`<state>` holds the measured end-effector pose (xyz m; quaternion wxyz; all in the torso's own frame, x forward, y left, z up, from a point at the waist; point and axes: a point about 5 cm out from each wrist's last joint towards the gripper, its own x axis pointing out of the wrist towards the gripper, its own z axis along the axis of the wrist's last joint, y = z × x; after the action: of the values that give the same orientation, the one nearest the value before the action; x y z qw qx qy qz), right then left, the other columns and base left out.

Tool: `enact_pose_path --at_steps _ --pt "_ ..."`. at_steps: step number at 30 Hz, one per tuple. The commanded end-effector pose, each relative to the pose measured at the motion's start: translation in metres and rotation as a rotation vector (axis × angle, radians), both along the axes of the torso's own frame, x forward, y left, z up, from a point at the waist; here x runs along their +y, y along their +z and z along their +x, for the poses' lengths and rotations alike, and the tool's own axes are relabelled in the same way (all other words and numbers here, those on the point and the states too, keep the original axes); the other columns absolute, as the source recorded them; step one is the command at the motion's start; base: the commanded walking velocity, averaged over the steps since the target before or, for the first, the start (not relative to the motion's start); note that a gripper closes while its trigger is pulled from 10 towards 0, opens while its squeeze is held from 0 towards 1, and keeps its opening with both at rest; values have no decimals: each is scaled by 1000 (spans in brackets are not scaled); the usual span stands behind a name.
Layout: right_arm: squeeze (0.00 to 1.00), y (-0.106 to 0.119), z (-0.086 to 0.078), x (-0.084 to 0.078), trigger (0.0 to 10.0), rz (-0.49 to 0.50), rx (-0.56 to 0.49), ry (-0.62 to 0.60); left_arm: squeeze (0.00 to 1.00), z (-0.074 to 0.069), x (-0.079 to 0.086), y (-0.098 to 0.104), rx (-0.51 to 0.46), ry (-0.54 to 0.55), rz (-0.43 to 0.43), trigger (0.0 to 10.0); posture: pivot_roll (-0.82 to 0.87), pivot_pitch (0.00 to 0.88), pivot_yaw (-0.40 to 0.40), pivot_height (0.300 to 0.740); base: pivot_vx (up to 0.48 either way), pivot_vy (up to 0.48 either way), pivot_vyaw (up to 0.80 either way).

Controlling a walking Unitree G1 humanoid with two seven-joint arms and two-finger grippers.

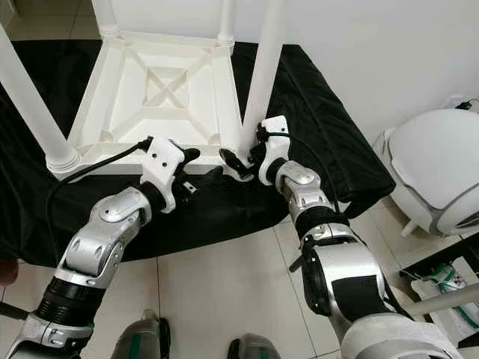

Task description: Building children table

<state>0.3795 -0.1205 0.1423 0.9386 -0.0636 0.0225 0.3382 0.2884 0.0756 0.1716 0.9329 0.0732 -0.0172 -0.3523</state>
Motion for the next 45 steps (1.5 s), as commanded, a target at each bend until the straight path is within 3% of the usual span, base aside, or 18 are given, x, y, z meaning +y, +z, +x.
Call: enact_pose_path --at_steps 1,9,15,19,21,24,25,27,29,30,36,37,42,43,45 --pt "0 3 1 2 0 -19 -11 30 0 2 0 1 -13 40 1 10000 72 0 -103 740 0 0 0" --pt "0 -6 -3 -5 0 -12 3 32 0 0 6 -1 -4 41 9 10000 76 0 -104 740 0 0 0" --pt "0 -10 -4 -17 0 29 5 -51 0 -5 3 -5 15 24 10 10000 65 0 -93 740 0 0 0" --pt "0 -7 1 -31 0 36 -23 -253 0 -7 2 -7 23 17 13 10000 54 0 -78 740 0 0 0" --pt "0 -7 1 -31 0 36 -23 -253 0 -7 2 -7 23 17 13 10000 54 0 -78 740 0 0 0" --pt "0 -6 4 -32 0 109 -25 -405 0 -8 1 -8 32 4 16 10000 47 0 -69 740 0 0 0" --pt "0 -6 4 -32 0 109 -25 -405 0 -8 1 -8 32 4 16 10000 47 0 -69 740 0 0 0" --pt "0 -10 4 -26 0 139 -13 -555 0 -9 -1 -8 35 -10 19 10000 45 0 -60 740 0 0 0" --pt "0 -10 4 -26 0 139 -13 -555 0 -9 -1 -8 35 -10 19 10000 45 0 -60 740 0 0 0" --pt "0 -13 3 -19 0 163 -7 -648 0 -9 -1 -8 35 -16 20 10000 41 0 -56 740 0 0 0" --pt "0 -15 1 -12 0 197 -7 -731 0 -9 -2 -9 36 -19 22 10000 39 0 -53 740 0 0 0" --pt "0 -16 -1 0 0 222 -4 -746 0 -9 -3 -9 36 -23 22 10000 34 0 -52 740 0 0 0" --pt "0 -14 -3 15 0 222 -22 -726 0 -8 -5 -8 35 -31 22 10000 31 0 -55 740 0 0 0" --pt "0 -12 -2 11 10000 233 -27 -709 0 -8 -5 -8 33 -32 24 10000 26 0 -60 740 0 0 0" --pt "0 -12 -2 11 10000 233 -27 -709 0 -8 -5 -8 33 -32 24 10000 26 0 -60 740 0 0 0"
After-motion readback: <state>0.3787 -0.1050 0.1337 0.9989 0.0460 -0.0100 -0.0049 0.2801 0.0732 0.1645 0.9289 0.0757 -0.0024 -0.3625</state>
